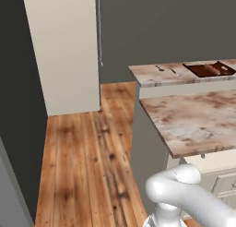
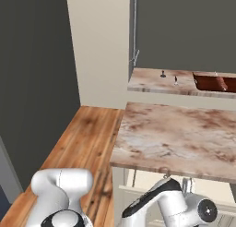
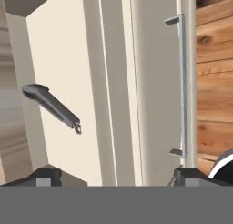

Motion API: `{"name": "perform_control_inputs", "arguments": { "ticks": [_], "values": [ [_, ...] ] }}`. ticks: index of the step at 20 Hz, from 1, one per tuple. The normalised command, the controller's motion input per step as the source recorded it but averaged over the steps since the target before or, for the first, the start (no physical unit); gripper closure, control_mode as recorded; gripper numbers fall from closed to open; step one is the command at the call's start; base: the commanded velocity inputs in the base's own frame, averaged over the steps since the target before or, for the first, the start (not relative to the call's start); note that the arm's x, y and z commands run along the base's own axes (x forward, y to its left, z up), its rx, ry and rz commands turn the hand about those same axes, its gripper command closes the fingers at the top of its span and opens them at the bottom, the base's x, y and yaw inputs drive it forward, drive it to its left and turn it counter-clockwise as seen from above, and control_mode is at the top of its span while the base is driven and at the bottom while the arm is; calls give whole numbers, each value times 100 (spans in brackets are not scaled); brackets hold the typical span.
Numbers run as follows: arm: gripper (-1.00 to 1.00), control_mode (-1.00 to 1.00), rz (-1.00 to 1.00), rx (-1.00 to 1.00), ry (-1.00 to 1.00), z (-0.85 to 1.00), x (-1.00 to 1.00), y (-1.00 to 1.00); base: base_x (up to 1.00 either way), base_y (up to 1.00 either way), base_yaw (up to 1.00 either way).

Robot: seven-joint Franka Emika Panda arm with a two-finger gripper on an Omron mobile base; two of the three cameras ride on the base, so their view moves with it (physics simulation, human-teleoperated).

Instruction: Take the tongs from the drawer on the right and place them on the dining counter next to the tray containing the kebab skewer.

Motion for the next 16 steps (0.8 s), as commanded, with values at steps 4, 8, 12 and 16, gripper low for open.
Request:
{"name": "perform_control_inputs", "arguments": {
  "ticks": [4,8,12,16],
  "values": [
    [-100,-100,0,0,36,3,35,14,0,0,0],
    [-100,-100,0,0,24,-4,34,1,0,0,0],
    [-100,-100,0,0,14,-14,28,0,0,0,0],
    [-100,-100,0,0,20,-23,5,0,0,0,0]
  ]
}}
